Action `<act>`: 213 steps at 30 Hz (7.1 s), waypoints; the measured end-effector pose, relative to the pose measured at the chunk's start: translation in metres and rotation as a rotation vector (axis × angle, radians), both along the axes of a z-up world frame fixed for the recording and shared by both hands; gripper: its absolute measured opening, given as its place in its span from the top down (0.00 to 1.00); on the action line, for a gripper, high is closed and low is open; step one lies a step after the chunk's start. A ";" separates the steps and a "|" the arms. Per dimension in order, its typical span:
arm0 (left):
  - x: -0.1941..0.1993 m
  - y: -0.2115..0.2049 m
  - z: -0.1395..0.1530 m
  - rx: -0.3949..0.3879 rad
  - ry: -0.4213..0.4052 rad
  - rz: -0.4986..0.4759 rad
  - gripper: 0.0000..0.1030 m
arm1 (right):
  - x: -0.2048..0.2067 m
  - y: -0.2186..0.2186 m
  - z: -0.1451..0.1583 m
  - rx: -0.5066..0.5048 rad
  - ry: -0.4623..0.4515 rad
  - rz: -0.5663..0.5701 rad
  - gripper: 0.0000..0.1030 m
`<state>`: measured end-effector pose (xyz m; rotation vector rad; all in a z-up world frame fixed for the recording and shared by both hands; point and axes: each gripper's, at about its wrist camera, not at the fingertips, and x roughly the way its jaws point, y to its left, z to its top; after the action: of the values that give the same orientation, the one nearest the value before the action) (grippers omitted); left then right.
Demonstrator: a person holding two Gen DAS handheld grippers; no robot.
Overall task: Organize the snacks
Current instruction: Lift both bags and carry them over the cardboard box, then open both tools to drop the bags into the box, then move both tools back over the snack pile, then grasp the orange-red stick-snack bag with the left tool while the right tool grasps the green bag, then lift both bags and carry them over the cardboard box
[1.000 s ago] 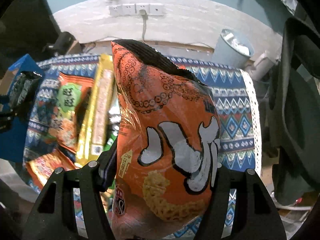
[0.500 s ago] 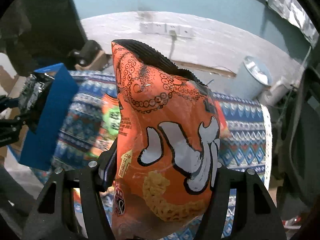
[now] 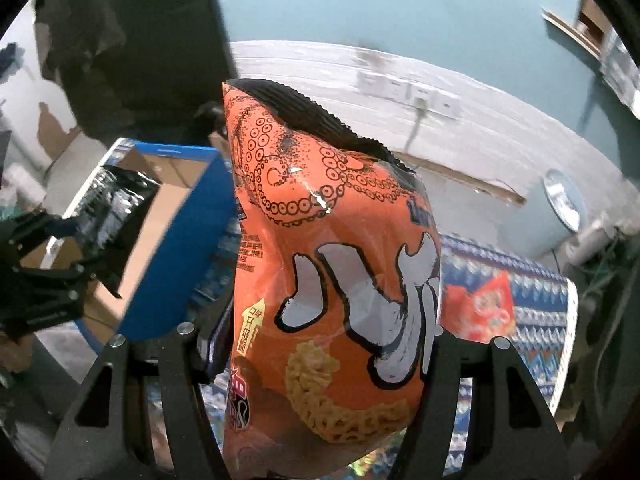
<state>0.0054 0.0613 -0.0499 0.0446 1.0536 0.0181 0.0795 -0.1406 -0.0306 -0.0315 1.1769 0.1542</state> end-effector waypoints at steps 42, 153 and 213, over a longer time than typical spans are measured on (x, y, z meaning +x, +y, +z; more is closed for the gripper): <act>0.000 0.132 -0.030 -0.007 0.087 0.335 0.27 | 0.090 0.184 -0.062 0.092 0.151 0.280 0.24; -0.007 -0.227 -0.184 0.003 0.480 -0.453 0.53 | -0.109 -0.153 -0.165 -0.001 0.398 -0.244 0.61; 0.007 -0.079 -0.004 0.089 0.016 -0.187 0.59 | -0.020 -0.033 -0.017 -0.035 0.052 0.077 0.62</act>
<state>0.0125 -0.0177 -0.0543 0.2240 1.0604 -0.1054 0.0593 -0.1732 -0.0475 -0.1043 1.2309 0.2029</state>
